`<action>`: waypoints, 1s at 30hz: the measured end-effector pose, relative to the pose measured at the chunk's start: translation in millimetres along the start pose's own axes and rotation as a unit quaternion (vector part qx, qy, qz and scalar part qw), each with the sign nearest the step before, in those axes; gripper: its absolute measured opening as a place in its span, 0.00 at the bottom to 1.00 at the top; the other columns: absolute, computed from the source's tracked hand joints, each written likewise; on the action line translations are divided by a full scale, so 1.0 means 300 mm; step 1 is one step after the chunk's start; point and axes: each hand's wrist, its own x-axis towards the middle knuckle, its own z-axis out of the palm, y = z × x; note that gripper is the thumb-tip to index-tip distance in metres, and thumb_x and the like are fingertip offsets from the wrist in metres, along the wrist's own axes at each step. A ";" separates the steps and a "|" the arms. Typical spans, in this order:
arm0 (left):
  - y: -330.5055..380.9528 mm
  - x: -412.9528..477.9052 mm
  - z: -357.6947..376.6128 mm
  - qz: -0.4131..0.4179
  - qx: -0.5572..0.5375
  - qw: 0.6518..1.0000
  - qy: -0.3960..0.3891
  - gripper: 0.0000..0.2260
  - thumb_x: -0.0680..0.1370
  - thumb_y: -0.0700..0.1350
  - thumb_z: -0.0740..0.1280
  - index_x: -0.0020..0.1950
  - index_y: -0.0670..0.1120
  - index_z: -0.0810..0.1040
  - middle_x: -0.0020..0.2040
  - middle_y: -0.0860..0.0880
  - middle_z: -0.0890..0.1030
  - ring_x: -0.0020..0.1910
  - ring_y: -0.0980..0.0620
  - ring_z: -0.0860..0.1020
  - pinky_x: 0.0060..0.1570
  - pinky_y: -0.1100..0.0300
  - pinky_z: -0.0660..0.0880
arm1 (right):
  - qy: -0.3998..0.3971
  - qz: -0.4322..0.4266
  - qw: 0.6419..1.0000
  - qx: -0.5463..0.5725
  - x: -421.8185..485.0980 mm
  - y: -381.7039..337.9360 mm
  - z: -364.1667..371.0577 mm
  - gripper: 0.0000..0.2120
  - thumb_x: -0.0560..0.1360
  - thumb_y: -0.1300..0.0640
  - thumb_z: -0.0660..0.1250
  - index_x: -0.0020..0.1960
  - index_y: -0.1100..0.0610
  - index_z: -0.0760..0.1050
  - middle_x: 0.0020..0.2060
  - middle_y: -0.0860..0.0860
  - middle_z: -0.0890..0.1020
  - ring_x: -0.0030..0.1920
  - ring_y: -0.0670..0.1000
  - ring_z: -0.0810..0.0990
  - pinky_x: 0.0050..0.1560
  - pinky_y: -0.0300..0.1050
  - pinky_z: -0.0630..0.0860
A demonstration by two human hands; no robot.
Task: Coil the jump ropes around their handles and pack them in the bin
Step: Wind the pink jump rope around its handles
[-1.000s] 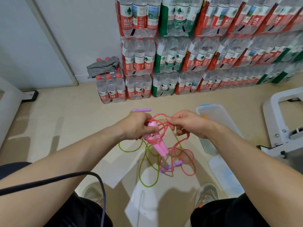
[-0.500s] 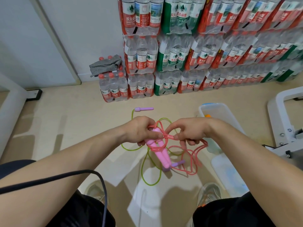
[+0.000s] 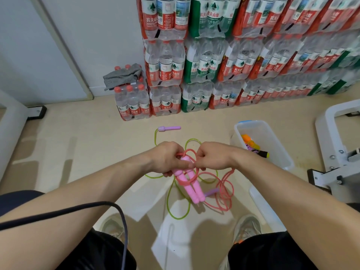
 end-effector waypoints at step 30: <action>-0.015 0.038 0.040 -0.157 -0.234 0.934 0.218 0.18 0.79 0.53 0.70 0.46 0.37 0.79 0.33 0.42 0.82 0.27 0.44 0.79 0.36 0.44 0.83 | 0.274 0.028 0.960 0.051 0.012 -0.087 0.164 0.18 0.72 0.46 0.72 0.53 0.56 0.72 0.47 0.53 0.81 0.48 0.57 0.79 0.41 0.49 0.75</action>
